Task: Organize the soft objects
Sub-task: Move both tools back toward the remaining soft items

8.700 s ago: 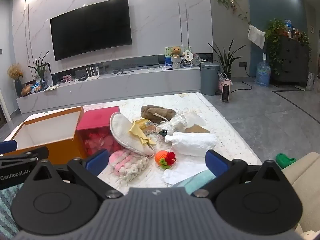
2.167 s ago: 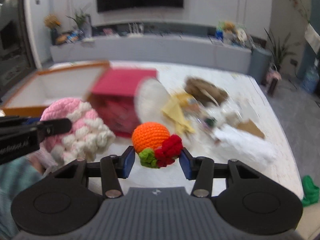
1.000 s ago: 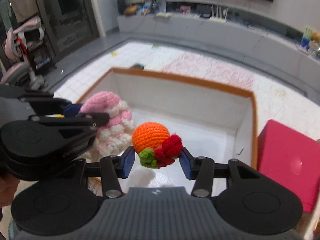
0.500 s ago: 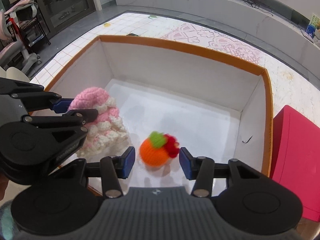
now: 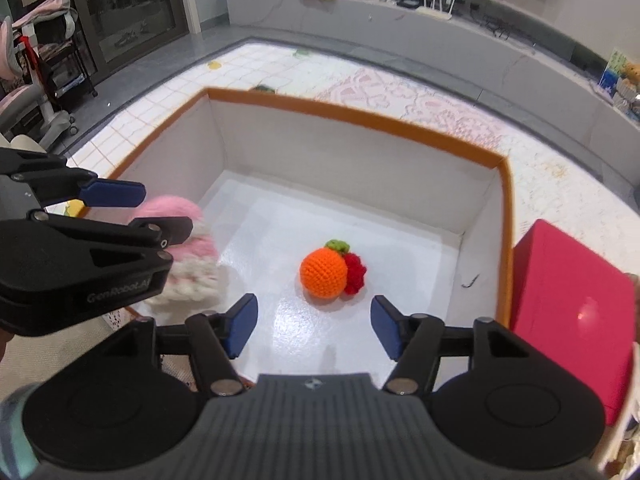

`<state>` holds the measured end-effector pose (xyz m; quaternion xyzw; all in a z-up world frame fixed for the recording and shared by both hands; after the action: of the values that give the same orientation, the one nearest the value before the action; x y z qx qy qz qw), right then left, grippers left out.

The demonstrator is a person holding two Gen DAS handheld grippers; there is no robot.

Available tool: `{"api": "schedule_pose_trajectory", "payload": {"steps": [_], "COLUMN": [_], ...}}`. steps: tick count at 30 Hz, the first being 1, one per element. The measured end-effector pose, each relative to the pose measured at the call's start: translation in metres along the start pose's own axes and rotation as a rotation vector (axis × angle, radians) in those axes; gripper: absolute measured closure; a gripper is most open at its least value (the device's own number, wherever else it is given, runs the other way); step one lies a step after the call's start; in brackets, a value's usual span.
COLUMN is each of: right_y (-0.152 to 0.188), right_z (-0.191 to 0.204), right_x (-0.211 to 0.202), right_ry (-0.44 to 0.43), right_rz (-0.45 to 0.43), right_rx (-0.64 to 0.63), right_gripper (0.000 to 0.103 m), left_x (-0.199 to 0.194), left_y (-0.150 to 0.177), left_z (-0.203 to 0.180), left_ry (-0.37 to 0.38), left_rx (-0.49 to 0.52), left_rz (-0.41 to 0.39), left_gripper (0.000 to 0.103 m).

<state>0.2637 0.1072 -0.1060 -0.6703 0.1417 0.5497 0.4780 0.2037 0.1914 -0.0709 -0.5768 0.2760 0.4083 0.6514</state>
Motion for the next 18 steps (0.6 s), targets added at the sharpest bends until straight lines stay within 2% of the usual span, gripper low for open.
{"api": "schedule_pose_trajectory", "payload": {"steps": [8, 14, 18], "right_y": [0.025, 0.066, 0.102], "right_z": [-0.009, -0.020, -0.032], "right_x": [-0.062, -0.115, -0.143], "right_ry": [0.028, 0.057, 0.074], "right_rz": [-0.173, -0.307, -0.359], "right_rx": [0.053, 0.121, 0.166], "right_gripper": [0.040, 0.034, 0.030], "left_x": [-0.067, -0.110, -0.126], "left_y": [0.006, 0.023, 0.036], "left_z": [-0.011, -0.044, -0.073], "left_ry": [0.077, 0.155, 0.212], "left_rx": [-0.046, -0.041, -0.015], "left_rz": [-0.200, -0.338, -0.391], "left_gripper": [0.047, 0.047, 0.047]}}
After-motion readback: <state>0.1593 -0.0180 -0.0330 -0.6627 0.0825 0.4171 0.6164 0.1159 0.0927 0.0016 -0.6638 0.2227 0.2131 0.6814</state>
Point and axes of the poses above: each gripper's, at about its wrist camera, not at the fingertips, and x roughly the way its jaws point, z to its left, y to its underside, the point moved 5 cm from there along x, roughly the way its jaws point, and after that the axes turned 6 degrees about z, right-handed, at the moved point
